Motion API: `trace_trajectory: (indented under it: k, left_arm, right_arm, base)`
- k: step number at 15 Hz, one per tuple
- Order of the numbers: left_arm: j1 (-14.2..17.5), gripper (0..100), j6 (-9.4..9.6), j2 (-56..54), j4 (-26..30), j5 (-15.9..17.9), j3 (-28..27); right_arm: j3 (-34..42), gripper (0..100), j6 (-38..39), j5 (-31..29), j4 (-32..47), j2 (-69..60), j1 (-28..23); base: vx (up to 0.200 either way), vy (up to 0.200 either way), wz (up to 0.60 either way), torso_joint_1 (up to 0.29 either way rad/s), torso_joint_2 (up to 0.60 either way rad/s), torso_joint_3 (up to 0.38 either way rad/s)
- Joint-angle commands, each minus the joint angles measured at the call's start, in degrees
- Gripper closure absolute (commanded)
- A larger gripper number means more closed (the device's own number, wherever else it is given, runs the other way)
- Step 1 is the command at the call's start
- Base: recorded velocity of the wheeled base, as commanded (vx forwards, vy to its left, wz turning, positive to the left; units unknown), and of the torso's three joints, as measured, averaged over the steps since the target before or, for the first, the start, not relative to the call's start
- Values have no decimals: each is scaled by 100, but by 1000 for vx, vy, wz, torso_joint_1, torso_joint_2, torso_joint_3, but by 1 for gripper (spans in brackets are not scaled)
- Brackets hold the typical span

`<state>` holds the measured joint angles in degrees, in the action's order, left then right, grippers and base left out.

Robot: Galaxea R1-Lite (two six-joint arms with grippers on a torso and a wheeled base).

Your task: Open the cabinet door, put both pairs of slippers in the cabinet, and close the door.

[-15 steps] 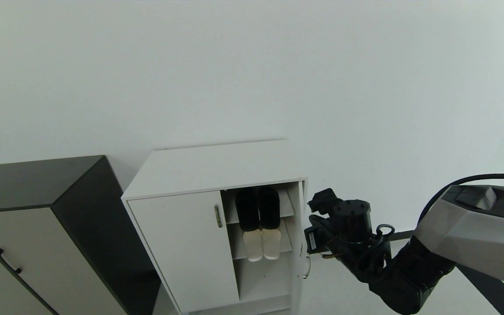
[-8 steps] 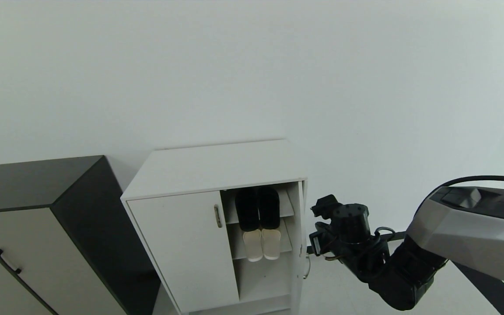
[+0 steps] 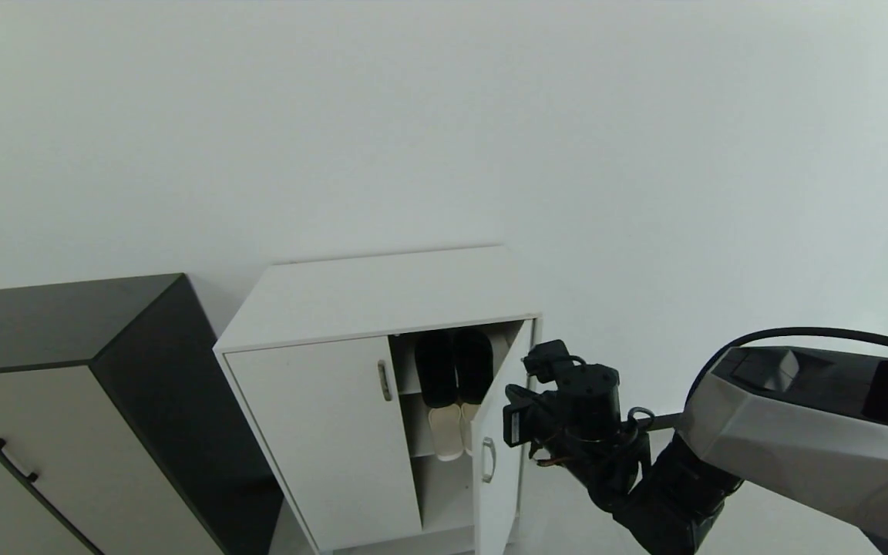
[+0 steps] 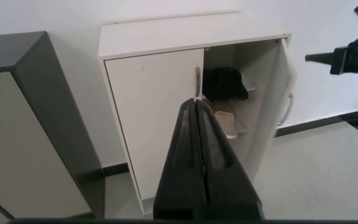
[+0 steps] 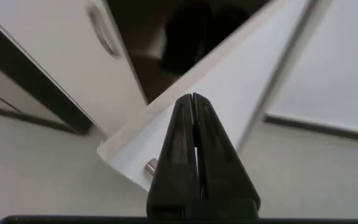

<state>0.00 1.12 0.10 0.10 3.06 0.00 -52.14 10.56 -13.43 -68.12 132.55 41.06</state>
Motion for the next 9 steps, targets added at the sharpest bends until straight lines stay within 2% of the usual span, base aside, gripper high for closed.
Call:
trace_trajectory:
  k: [1,4,5,6,8,9]
  left_arm:
    - [0,100,2,8,-1,2,0]
    - [0,100,-7,-1,-1,-7,0]
    - [0,100,2,-1,-1,2,0]
    - [0,100,-7,-1,-1,2,0]
    - [0,100,-7,8,-1,2,0]
    - [0,100,-7,8,-1,-7,0]
  right_arm:
    - [169,100,8,78,-52,-36,87]
    - [459,100,-27,324,220,-212,60]
    - [731,100,-370,693,9,-221,7]
    - [942,100,-731,746,-237,-177,-19]
    - [1004,100,-810,746,-509,-89,-19]
    - [1074,100,-871,746,-1124,122,-10]
  base:
    - [0,0,0,0,0,0]
    - [0,0,0,0,0,0]
    - [0,0,0,0,0,0]
    - [0,0,0,0,0,0]
    - [0,0,0,0,0,0]
    - [0,0,0,0,0,0]
